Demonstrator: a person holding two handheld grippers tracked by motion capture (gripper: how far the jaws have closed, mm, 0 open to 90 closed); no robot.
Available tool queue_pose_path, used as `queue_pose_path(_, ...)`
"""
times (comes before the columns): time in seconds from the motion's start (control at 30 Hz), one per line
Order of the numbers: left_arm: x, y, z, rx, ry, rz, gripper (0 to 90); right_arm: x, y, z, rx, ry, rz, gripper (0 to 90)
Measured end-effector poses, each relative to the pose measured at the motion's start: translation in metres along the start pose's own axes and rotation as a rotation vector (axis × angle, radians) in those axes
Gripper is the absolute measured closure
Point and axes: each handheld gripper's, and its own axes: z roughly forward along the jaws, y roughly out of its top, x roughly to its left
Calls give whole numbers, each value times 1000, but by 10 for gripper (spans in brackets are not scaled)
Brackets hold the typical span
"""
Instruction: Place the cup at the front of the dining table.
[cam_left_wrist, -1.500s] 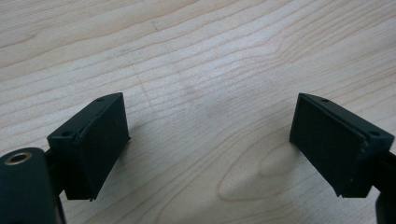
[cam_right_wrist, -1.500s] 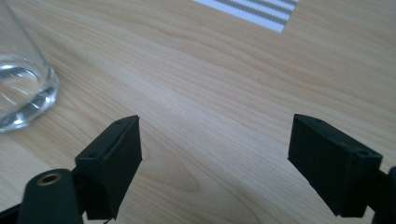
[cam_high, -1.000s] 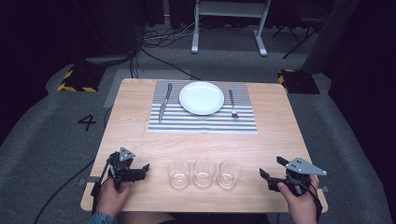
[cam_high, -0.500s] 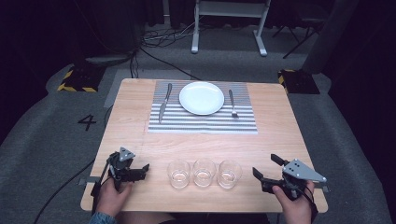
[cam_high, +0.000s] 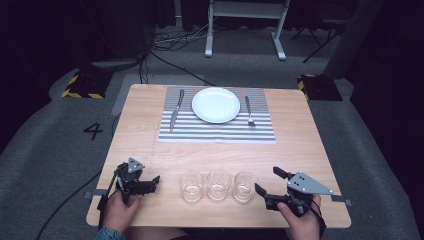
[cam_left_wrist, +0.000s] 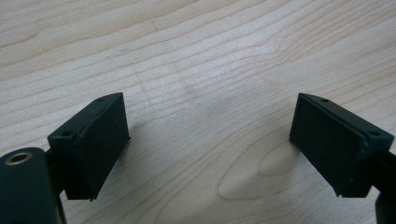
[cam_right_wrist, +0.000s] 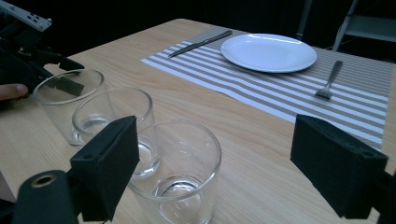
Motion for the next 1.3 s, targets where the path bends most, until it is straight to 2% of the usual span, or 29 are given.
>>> queue_pose_path(0.27,0,0,0,0,0,0,118,10,-6,17,25,36,28,157)
queue_pose_path(0.43,0,0,0,0,0,0,119,11,-10,23,35,54,23,157)
queue_pose_path(0.6,0,0,0,0,0,0,118,11,-18,33,42,65,66,157)
queue_pose_path(0.73,0,0,0,0,0,0,119,14,-23,40,55,96,69,151)
queue_pose_path(1.1,0,0,0,0,0,0,118,17,-34,56,87,78,71,153)
queue_pose_path(1.23,0,0,0,0,0,0,119,19,-37,61,90,68,60,159)
queue_pose_path(1.3,0,0,0,0,0,0,118,21,-37,62,98,44,35,172)
